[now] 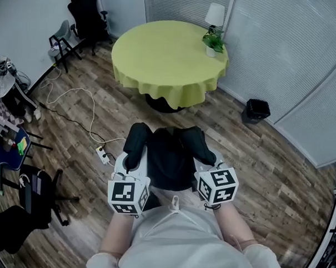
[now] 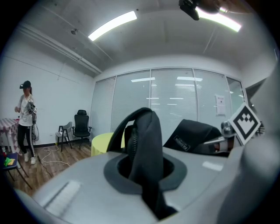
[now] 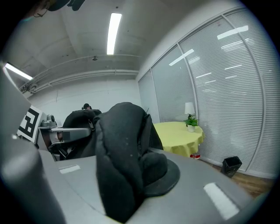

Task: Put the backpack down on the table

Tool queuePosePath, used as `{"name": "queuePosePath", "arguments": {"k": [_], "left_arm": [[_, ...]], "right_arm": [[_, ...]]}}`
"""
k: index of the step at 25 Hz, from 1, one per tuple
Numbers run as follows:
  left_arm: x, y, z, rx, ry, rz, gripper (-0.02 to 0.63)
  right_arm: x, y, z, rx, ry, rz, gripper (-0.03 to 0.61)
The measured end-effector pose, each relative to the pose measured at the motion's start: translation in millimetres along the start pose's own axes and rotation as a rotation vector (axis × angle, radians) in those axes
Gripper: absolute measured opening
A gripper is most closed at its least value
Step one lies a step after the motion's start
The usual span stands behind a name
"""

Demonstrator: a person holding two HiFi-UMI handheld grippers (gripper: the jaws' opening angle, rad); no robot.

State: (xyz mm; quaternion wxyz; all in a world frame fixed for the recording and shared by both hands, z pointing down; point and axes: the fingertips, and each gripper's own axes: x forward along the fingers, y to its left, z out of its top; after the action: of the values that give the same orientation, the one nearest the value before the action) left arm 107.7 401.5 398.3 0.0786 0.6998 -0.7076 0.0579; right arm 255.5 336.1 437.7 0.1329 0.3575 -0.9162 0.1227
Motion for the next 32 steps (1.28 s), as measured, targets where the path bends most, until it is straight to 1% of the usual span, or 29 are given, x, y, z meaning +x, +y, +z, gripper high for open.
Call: {"name": "queuePosePath", "arguments": {"k": [3,9,13,17,20,24,29,32], "left_arm": [[26.2,37.7,11.7,0.002,0.001,-0.024,0.028],[77.2,128.5,34.4,0.004,-0.003,-0.077,0.028],[106.2,181.8,44.1,0.012,0.001,-0.109,0.027],[131.2,223.6,50.1,0.021,0.004,-0.137,0.028],[146.9,245.4,53.3,0.018,0.006,-0.139,0.026],[171.5,266.9,52.5,-0.003,0.013,-0.133,0.026],[212.0,282.4,47.0,-0.020,0.027,-0.111,0.026],[239.8,288.1,52.1,-0.026,0.027,-0.093,0.027]], "right_arm": [[39.0,8.0,18.5,0.003,0.000,-0.015,0.029],[126.0,34.4,57.1,0.021,-0.012,-0.065,0.029],[179.0,49.9,75.6,0.036,-0.017,-0.089,0.029],[221.5,57.7,88.4,0.060,-0.029,-0.112,0.029],[245.3,61.2,94.8,0.072,-0.034,-0.125,0.029],[277.9,57.2,103.5,0.059,-0.014,-0.122,0.029],[321.0,37.1,108.4,0.050,0.010,-0.098,0.029],[346.6,18.7,119.6,0.044,0.011,-0.077,0.029]]}}
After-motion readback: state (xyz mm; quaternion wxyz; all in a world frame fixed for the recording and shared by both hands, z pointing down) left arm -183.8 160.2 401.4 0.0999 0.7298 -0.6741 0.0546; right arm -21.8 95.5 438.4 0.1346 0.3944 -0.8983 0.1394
